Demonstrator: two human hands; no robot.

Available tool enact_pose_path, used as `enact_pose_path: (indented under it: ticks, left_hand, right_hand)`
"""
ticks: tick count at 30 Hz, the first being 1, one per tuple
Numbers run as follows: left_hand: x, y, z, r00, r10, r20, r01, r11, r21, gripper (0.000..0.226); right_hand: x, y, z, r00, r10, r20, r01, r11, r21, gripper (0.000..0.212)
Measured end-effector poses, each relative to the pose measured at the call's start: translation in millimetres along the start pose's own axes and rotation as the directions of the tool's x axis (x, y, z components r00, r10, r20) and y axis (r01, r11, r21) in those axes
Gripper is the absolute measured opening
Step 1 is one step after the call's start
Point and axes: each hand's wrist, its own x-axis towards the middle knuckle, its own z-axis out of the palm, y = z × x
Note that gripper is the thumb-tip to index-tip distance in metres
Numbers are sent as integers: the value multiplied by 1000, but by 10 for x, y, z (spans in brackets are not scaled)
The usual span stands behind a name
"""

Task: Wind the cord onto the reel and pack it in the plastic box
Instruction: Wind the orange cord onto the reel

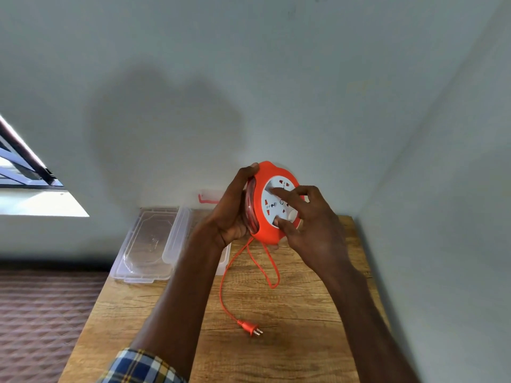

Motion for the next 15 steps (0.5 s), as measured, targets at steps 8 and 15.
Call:
enact_pose_path:
  ticks: [8, 15]
  left_hand:
    - [-22, -38, 180, 998, 62, -15, -62, 997, -41, 61]
    - [35, -127, 278, 997, 69, -38, -66, 994, 88, 57]
  right_hand:
    - [7, -147, -51, 967, 198, -162, -184, 978, 98, 71]
    - [96, -149, 90, 762, 647, -24, -520, 633, 573, 68]
